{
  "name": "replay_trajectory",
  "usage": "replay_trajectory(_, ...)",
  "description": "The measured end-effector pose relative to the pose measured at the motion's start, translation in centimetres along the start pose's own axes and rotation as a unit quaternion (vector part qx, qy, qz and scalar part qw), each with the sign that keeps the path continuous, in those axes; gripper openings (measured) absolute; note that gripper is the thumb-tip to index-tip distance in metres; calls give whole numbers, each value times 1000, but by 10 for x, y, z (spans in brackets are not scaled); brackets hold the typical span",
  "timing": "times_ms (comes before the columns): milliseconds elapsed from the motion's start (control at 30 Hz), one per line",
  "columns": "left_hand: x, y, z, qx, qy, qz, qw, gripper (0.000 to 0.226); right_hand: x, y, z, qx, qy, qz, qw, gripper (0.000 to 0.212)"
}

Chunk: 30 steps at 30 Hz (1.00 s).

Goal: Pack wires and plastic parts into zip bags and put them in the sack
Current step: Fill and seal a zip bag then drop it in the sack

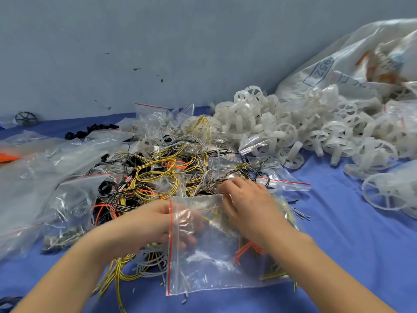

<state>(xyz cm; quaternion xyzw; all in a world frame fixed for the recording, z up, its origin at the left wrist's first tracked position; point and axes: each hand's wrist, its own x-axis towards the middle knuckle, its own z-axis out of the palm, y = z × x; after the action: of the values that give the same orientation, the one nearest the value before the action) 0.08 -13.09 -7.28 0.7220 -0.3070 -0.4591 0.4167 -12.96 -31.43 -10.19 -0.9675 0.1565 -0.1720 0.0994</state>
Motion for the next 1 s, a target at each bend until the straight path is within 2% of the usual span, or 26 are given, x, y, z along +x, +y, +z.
replay_trajectory(67,-6,1,-11,-38,26,15,999,23,-1,10,-1,-14,-18,4,1000,27)
replay_trajectory(167,-13,4,-28,-49,196,66,977,26,-1,17,-5,-7,-8,-9,1000,27)
replay_trajectory(267,-6,18,-24,7,269,142,953,25,3,28,-13,2,3,-9,1000,25)
replay_trajectory(367,23,53,2,86,235,201,947,18,11,48,-25,17,16,43,999,24)
replay_trajectory(500,97,100,58,176,152,205,951,17,11,84,-44,58,-9,163,985,24)
replay_trajectory(567,143,119,88,274,154,229,921,22,7,105,-53,75,-42,221,972,22)
replay_trajectory(700,226,143,132,473,234,248,813,43,-3,136,-65,92,-58,282,953,21)
replay_trajectory(867,280,155,157,612,250,226,715,31,-10,145,-71,115,-54,284,950,23)
replay_trajectory(933,282,155,157,621,264,233,700,30,-12,144,-71,118,-54,284,950,24)
replay_trajectory(1000,272,154,152,585,260,235,731,29,-12,141,-72,127,-52,282,949,25)
